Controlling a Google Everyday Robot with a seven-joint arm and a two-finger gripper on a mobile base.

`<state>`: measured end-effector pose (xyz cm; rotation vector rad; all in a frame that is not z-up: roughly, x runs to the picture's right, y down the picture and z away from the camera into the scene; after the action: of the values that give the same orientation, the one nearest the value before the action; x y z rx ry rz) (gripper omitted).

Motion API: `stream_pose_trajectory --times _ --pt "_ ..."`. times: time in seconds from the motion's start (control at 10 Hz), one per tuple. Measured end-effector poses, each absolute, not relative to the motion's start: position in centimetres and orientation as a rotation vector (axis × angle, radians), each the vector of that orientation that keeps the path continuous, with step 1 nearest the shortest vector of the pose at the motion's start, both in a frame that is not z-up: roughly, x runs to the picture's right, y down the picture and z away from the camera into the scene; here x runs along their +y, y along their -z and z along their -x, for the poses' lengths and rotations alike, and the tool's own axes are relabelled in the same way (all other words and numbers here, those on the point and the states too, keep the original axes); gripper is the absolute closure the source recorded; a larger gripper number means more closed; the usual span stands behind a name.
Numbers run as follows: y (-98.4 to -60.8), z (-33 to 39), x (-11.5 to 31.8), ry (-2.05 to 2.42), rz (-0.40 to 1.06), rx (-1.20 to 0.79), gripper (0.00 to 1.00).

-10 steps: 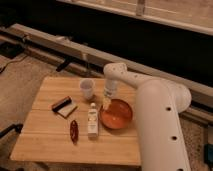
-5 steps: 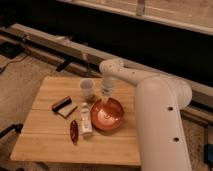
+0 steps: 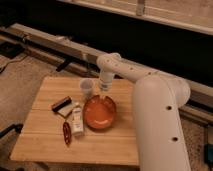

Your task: Pick up the ceramic bowl

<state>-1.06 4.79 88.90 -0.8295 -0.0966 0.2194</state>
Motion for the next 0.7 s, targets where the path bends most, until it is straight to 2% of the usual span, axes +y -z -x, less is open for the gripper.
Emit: stream_pose_trajectory --times 0.4,0.7 --pt "-86.2 0.6 -2.0 -0.172 0.821 -0.115 1.00" --pt "-85.8 0.4 -4.1 -0.174 0.847 -0.167 1.00"
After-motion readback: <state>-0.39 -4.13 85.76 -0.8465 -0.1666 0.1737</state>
